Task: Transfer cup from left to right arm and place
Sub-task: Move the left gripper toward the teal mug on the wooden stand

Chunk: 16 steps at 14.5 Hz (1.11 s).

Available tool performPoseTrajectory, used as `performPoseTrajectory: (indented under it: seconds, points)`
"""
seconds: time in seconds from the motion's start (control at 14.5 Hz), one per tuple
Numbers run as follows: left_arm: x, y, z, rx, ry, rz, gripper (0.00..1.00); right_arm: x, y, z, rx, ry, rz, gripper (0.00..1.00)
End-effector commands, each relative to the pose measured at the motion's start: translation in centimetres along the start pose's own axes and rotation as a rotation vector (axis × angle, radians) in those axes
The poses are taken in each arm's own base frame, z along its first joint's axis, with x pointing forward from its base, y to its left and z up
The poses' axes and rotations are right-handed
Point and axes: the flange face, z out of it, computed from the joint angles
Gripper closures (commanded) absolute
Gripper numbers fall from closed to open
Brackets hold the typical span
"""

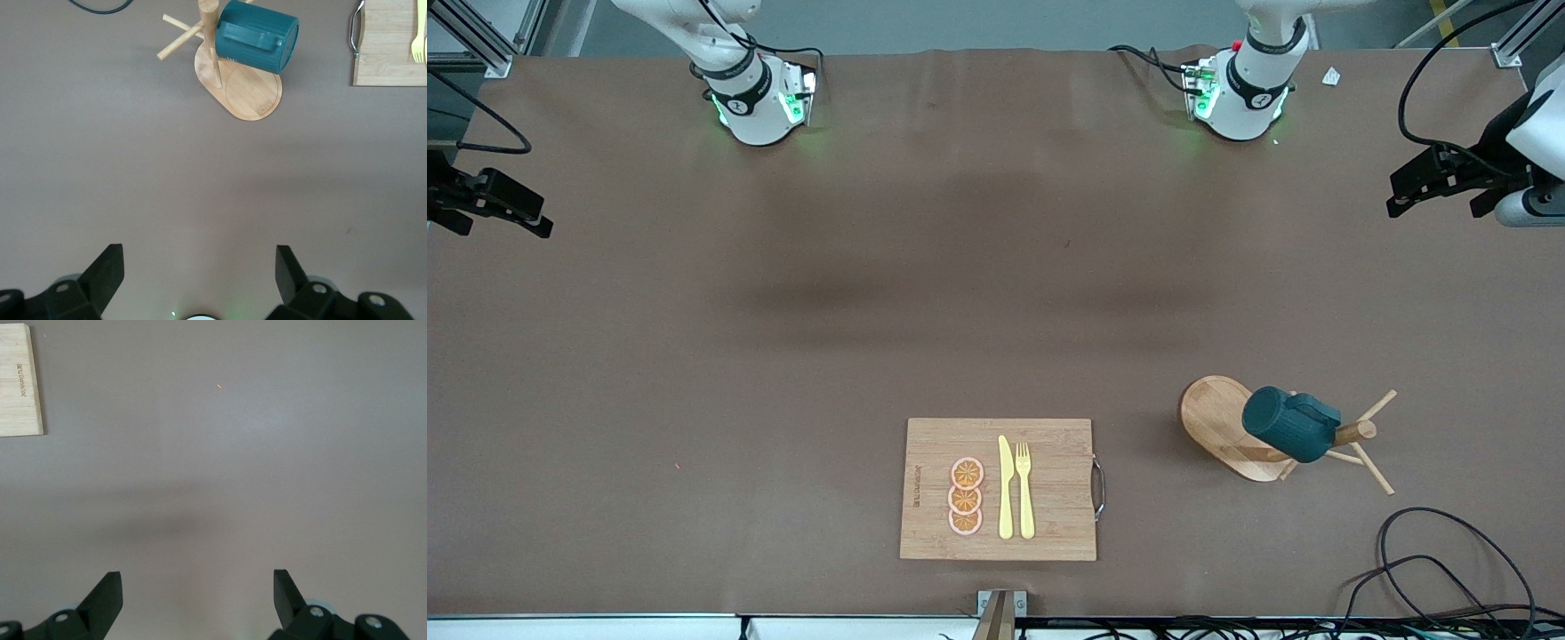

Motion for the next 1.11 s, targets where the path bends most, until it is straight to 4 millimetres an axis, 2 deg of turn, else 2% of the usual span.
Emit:
performPoseTrajectory:
  seconds: [0.0,0.21,0.35,0.48,0.83,1.04]
  points:
    - [-0.4,-0.1,-0.1,0.016,0.001,-0.002,0.00,-0.5,0.3,-0.5,-0.012,0.009,-0.009,0.00]
    - [1.0,-0.8,-0.4,0.007,0.012,0.000,0.00,-0.5,0.4,-0.5,-0.012,0.008,-0.007,0.00]
    - [1.9,-1.2,0.4,-0.008,-0.001,-0.016,0.00,-0.5,0.4,-0.5,-0.012,0.008,-0.006,0.00]
    - [2.7,-0.5,1.4,-0.009,-0.009,-0.024,0.00,-0.5,0.4,-0.5,-0.012,0.008,-0.007,0.00]
    - [7.0,-0.9,3.8,-0.098,0.037,-0.315,0.00,-0.5,0.3,-0.5,-0.010,0.008,-0.006,0.00]
    - [9.9,-1.3,6.1,-0.178,0.084,-0.498,0.00,-0.5,0.3,-0.5,-0.010,0.008,-0.006,0.00]
